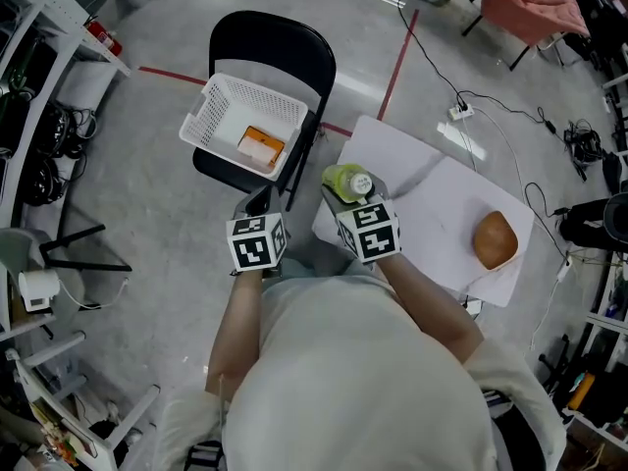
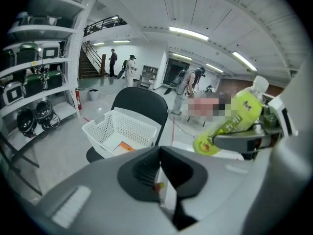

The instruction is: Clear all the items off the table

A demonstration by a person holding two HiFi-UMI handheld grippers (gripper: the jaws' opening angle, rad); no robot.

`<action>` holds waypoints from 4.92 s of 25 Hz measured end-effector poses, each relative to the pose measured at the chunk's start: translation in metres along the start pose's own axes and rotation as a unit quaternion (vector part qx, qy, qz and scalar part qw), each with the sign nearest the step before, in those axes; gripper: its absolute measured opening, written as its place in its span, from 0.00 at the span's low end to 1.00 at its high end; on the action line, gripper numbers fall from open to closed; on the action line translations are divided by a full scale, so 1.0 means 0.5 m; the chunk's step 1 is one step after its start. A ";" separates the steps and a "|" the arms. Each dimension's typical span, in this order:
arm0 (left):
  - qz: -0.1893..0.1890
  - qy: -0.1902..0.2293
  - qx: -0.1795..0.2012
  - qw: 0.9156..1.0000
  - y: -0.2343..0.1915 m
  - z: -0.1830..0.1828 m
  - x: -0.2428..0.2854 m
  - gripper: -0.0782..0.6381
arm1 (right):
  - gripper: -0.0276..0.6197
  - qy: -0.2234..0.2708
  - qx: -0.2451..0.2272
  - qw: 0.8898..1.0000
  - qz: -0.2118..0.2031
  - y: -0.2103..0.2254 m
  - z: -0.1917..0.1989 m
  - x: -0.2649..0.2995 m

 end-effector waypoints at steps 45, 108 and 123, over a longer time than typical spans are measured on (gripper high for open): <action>-0.010 -0.024 -0.046 0.999 -0.411 -0.048 -0.024 0.12 | 0.46 -0.035 0.002 0.999 -0.021 -0.262 -0.198 0.325; -0.009 -0.116 -0.128 0.985 -0.620 -0.063 0.411 0.12 | 0.46 -0.136 -0.041 0.988 -0.061 -0.236 -0.061 1.097; -0.004 -0.117 -0.145 0.982 -0.628 -0.060 0.416 0.12 | 0.46 -0.149 -0.035 0.987 -0.059 -0.232 -0.037 1.152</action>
Point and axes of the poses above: the fingertips, and each gripper's own axes: x forward along the fingers, y to its right, z out of its underside, the point moved 1 cm from there along -x, backward along the fingers, and after that the axes turned 3 degrees about z, right-handed, at the moved point
